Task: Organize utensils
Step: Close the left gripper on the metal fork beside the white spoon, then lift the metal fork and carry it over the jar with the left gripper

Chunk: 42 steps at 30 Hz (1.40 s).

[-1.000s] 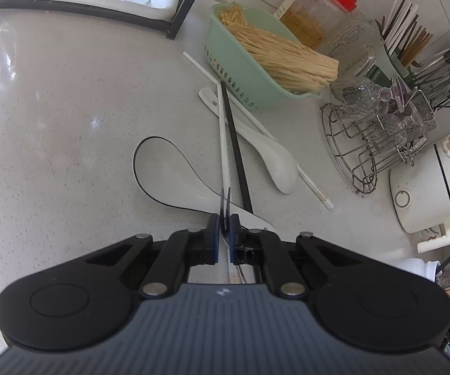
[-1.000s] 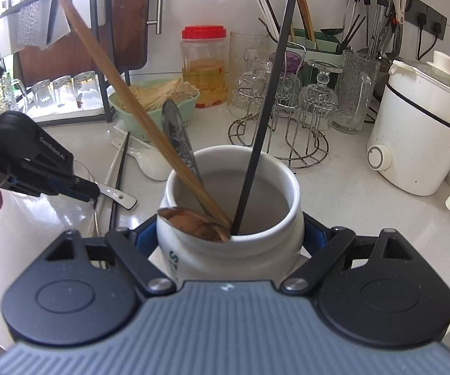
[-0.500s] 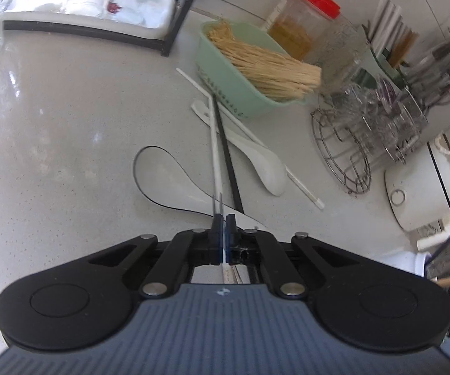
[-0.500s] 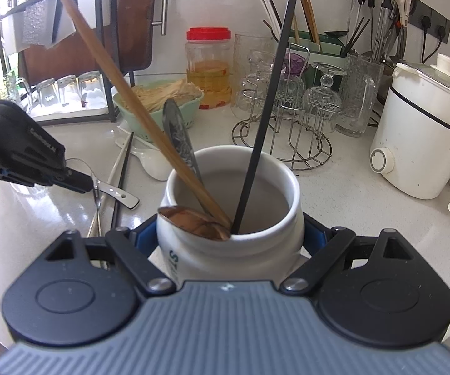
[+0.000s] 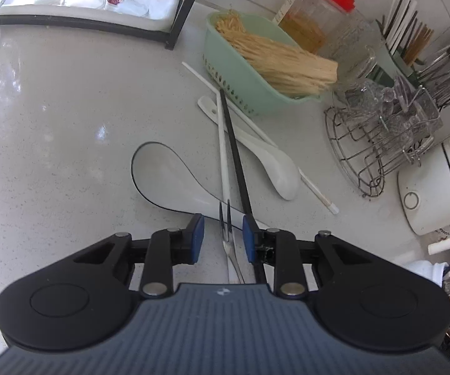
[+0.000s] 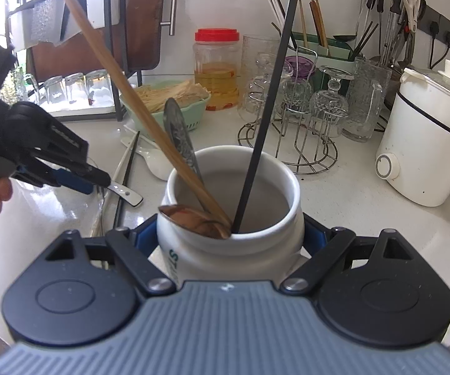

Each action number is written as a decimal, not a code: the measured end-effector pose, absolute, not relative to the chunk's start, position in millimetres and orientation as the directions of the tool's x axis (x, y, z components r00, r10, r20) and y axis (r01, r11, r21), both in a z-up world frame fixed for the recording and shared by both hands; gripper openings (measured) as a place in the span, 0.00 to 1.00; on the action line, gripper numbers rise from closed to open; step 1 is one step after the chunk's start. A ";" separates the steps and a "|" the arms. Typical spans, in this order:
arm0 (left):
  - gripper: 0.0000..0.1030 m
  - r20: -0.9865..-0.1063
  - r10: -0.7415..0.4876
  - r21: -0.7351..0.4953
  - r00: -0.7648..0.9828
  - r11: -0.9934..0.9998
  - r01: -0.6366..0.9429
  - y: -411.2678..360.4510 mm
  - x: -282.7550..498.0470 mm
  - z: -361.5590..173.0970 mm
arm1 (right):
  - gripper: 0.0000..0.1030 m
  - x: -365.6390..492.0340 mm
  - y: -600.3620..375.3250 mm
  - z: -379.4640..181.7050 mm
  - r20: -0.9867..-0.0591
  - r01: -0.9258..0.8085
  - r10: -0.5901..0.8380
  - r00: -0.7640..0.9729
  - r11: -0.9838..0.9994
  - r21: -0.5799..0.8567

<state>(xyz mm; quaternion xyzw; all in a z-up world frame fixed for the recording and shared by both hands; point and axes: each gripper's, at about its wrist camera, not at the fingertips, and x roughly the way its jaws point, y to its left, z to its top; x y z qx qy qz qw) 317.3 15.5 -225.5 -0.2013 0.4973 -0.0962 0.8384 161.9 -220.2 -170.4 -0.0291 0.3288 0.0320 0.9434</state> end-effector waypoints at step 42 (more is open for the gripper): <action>0.01 -0.745 -0.361 -0.374 0.561 0.922 0.097 8.8 297.0 -163.5 | 0.89 163.8 -218.8 -172.5 -0.613 -0.096 0.053 0.788 0.995 -0.037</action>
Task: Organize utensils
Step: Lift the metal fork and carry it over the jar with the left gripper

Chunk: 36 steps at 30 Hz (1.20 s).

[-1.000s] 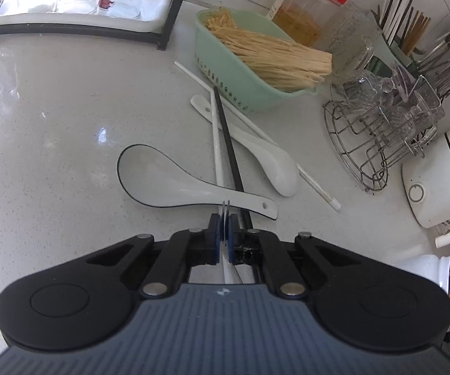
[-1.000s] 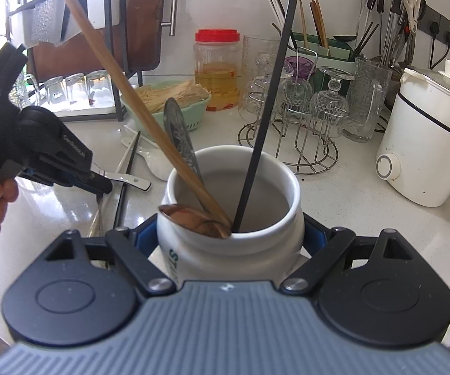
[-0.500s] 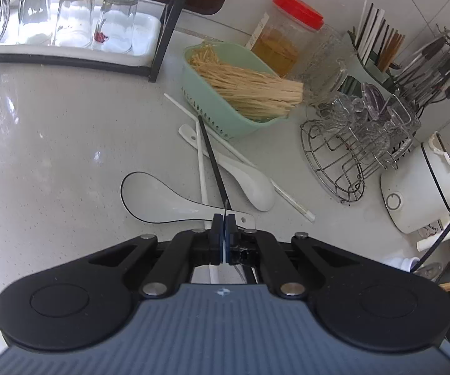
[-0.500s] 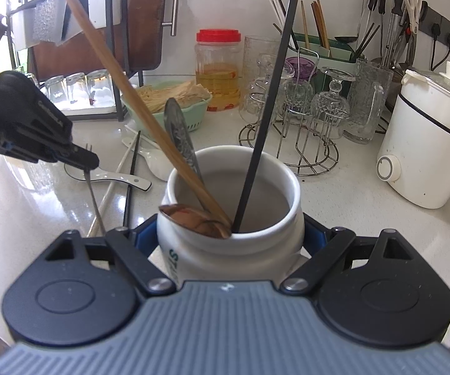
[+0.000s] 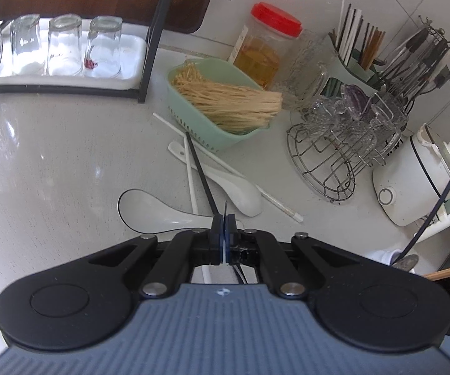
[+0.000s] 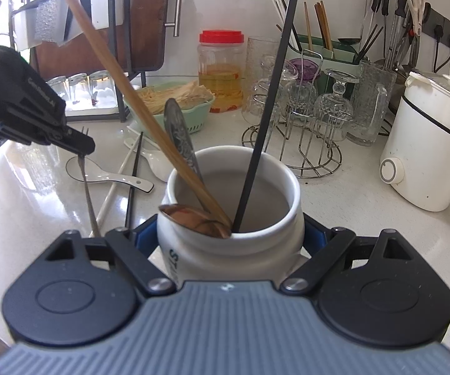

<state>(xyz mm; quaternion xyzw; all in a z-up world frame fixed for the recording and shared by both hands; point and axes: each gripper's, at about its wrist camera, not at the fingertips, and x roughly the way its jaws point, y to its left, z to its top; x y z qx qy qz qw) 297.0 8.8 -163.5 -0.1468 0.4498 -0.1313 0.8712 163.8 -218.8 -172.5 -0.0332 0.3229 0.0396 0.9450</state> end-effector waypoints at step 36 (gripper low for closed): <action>0.01 -0.462 -0.419 -0.249 0.782 0.907 0.339 -37.9 262.5 39.3 | 0.89 168.2 -216.5 -173.7 -0.600 -0.133 0.089 0.795 0.991 -0.031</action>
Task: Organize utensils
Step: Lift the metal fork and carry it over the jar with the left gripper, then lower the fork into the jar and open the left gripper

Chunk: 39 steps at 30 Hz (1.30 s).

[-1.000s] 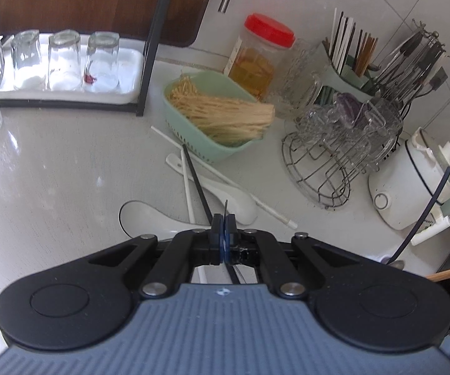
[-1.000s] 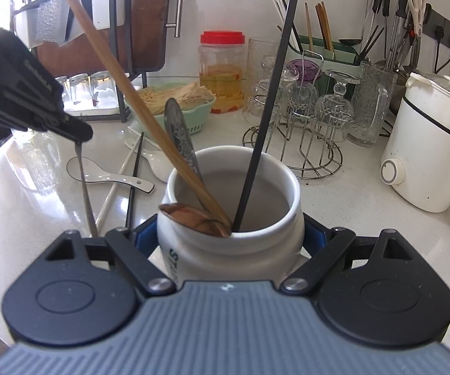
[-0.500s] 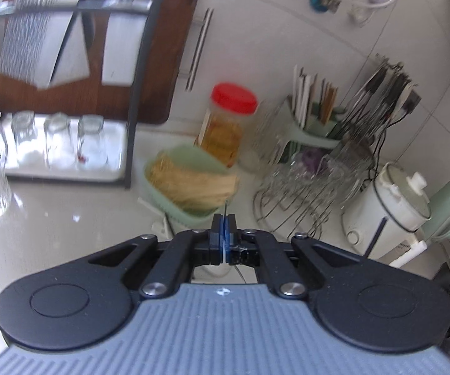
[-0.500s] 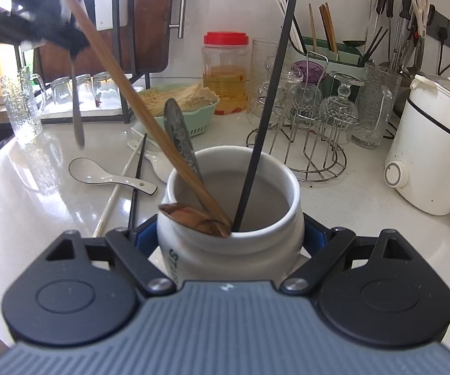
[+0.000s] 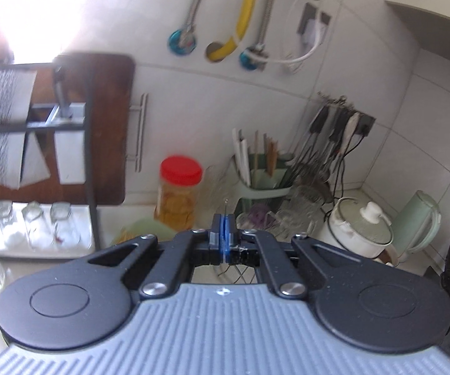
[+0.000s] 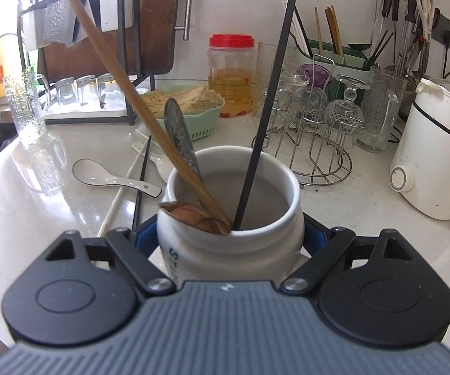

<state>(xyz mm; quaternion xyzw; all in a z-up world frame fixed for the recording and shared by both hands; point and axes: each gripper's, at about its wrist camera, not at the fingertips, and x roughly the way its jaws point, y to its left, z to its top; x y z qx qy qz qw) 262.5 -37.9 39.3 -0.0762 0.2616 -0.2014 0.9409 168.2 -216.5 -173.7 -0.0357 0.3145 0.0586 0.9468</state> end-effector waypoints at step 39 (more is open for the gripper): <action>0.01 -0.616 -0.373 0.037 0.694 0.866 0.498 -162.3 232.4 -68.9 | 0.89 164.9 -223.0 -176.8 -0.566 -0.186 0.141 0.812 0.982 -0.021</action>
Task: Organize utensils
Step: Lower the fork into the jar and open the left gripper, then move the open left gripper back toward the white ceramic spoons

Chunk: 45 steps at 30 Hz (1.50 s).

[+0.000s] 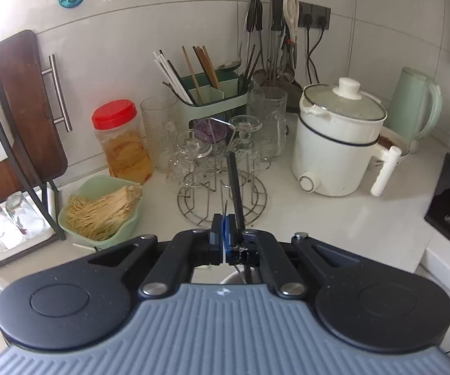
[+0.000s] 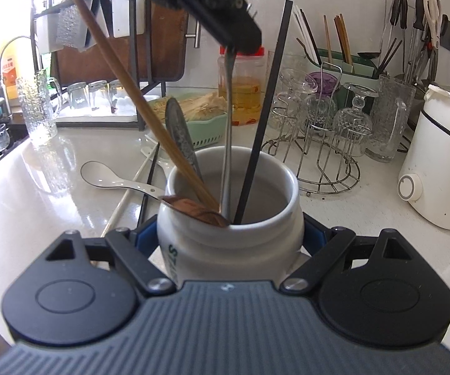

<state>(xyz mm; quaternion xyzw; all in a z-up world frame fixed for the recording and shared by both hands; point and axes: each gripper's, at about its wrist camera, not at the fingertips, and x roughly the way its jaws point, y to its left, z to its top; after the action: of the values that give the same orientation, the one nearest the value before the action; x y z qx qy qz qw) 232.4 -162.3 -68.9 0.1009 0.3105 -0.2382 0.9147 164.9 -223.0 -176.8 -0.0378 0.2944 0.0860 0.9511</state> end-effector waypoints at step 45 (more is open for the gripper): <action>0.38 -0.635 -0.312 -0.232 0.706 0.950 0.211 -75.7 216.1 -9.4 | 1.00 177.4 -233.1 -135.1 -0.598 -0.308 0.273 0.754 0.950 0.046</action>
<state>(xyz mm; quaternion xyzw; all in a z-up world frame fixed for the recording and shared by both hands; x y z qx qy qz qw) 216.1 -75.7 -9.4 -0.0712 0.3560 -0.1421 0.9209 177.4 -233.1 -135.1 -0.0276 0.3146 0.1551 0.9360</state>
